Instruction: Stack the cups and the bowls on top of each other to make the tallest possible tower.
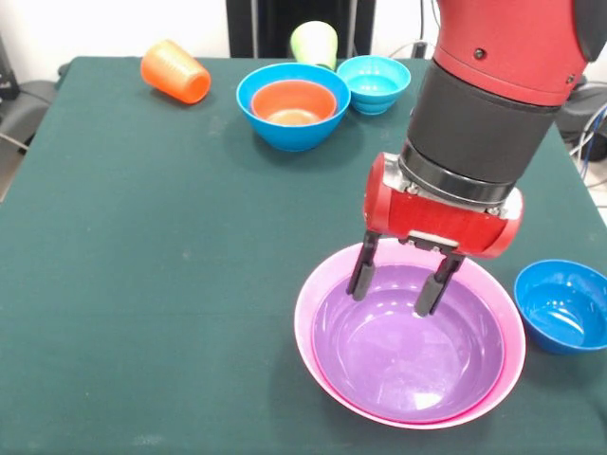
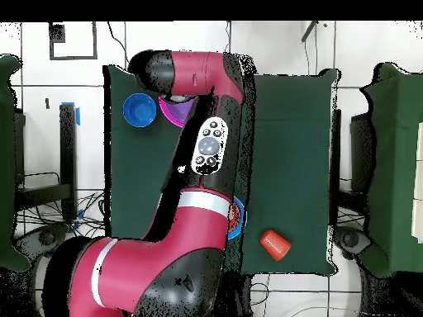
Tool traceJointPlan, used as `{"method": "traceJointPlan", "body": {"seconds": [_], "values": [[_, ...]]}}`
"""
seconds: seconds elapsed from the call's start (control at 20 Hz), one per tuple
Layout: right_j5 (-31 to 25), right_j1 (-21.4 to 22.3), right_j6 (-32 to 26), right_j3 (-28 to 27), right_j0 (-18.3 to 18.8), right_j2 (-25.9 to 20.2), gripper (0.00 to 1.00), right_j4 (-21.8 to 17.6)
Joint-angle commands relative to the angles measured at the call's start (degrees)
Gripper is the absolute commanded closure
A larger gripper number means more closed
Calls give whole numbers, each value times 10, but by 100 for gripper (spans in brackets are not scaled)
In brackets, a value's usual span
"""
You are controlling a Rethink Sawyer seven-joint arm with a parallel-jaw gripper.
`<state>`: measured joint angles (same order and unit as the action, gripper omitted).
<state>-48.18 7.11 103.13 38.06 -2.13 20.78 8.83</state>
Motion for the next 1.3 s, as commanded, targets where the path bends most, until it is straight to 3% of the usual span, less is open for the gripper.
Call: {"method": "traceJointPlan", "body": {"seconds": [0.05, 1.3], "values": [[59, -2, 8, 79, -20, -52, 0, -46], [149, -39, 19, 86, -15, -61, 0, -49]]}}
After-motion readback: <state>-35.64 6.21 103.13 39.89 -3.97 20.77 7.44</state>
